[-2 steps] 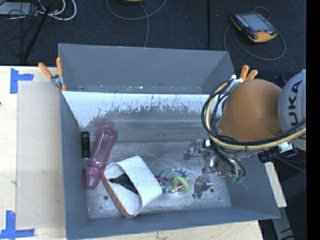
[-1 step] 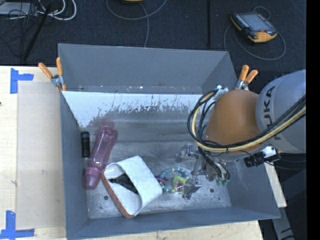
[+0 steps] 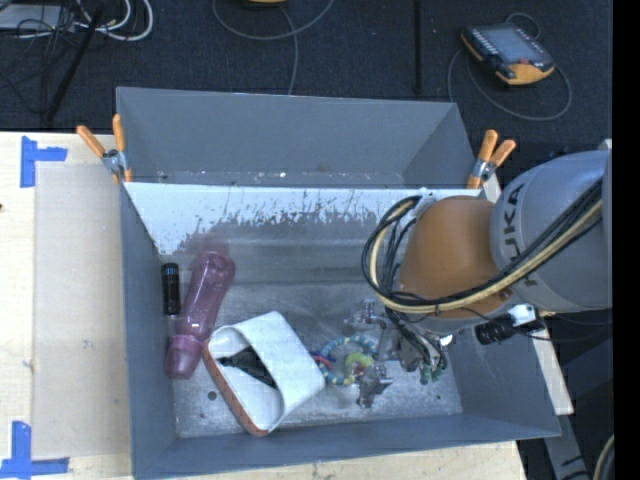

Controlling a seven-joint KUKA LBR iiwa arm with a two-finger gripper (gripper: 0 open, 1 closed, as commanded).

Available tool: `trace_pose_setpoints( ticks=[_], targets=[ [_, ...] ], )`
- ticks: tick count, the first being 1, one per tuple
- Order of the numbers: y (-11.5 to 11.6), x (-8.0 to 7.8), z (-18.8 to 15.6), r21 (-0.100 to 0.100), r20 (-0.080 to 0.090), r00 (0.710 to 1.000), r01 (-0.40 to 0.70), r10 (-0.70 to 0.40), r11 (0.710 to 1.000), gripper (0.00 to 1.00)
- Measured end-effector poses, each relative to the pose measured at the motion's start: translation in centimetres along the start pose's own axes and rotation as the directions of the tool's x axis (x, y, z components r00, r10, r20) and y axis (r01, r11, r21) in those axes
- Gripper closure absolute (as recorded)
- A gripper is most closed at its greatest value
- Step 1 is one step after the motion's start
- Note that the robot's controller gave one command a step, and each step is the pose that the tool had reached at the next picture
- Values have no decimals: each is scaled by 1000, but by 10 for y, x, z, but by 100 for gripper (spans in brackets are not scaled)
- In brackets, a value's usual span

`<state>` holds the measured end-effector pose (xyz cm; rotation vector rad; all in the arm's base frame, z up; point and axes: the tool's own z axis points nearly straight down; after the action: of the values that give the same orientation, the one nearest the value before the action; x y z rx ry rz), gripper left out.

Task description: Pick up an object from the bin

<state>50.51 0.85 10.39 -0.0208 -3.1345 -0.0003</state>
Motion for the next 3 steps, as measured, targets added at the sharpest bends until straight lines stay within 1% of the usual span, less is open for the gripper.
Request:
trace_pose_setpoints(
  ticks=[1,2,3],
  targets=[
    [9,-3,-18,0,6,999,-48,48,999,0],
    [2,-6,24,-1,7,991,-135,135,991,0],
    [-5,5,32,-3,12,989,-150,151,989,100]
  ],
)
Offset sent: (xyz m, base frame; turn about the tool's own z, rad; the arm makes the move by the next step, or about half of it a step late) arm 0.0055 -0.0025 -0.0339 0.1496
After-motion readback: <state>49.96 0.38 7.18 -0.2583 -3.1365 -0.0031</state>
